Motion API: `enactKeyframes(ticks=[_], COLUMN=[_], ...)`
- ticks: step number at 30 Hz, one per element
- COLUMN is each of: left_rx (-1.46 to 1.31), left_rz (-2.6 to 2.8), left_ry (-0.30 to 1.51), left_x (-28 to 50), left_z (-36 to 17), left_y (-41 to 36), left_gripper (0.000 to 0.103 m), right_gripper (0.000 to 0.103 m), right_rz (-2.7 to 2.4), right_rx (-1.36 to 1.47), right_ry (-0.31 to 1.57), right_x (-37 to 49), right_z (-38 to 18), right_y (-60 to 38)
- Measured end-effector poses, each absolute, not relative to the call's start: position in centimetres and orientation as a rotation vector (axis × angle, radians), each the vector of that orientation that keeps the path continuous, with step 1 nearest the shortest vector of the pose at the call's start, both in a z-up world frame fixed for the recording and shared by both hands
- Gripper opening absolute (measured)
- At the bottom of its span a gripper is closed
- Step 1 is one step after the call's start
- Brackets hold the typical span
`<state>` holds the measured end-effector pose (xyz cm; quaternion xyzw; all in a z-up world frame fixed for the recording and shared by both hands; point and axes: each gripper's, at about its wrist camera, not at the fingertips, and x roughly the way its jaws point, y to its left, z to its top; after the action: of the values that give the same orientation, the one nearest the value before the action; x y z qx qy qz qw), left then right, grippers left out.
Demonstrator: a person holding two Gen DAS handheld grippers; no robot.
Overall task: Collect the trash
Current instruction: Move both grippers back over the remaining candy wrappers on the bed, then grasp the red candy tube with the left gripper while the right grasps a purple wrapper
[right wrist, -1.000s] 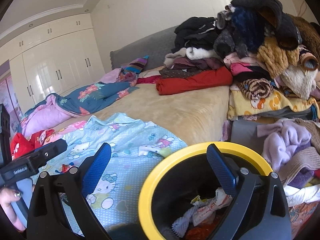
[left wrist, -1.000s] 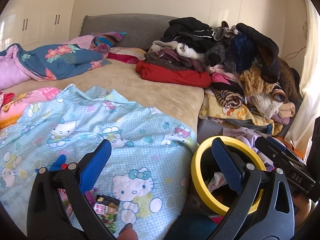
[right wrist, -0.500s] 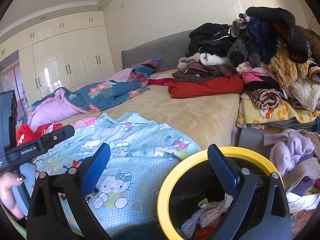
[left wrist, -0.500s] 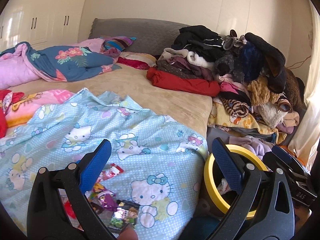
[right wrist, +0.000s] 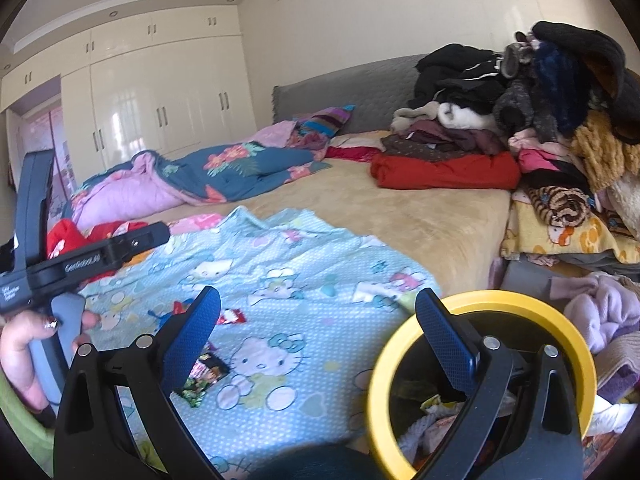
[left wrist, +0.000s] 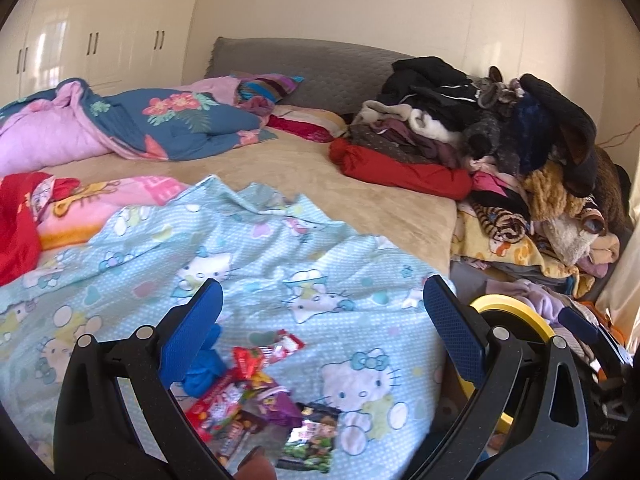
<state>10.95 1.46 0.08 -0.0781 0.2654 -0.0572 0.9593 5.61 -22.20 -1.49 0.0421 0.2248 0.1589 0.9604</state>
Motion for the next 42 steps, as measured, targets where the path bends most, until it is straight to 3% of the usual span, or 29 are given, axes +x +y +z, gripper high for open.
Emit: enactKeyframes(ticks=[26,34,39,42], left_rx=[-0.266,-0.305,-0.328,-0.329], left_rz=[0.046,0.044,0.002,-0.034], left_ry=[0.604,0.692,0.754,0.781], left_x=[9.6,8.8,8.8,8.9], left_z=[-3.0,-6.2,-8.3,-9.3], left_y=[12.3,14.7,15.4,15.4], left_gripper=[0.092,0.091,0.074,0.070], right_gripper=[0.095,0.068,0.047,0.037], right_rz=[0.543,0.623,0.647,0.665], right_rx=[-0.016,-0.043,-0.068,-0.071], right_ry=[0.584,0.692,0.759,0.792], right_x=[6.0,8.2,9.5,10.3], right_z=[-4.6,-6.6,-8.2,-9.1], right_y=[-12.5,-9.2,-7.6,-7.0])
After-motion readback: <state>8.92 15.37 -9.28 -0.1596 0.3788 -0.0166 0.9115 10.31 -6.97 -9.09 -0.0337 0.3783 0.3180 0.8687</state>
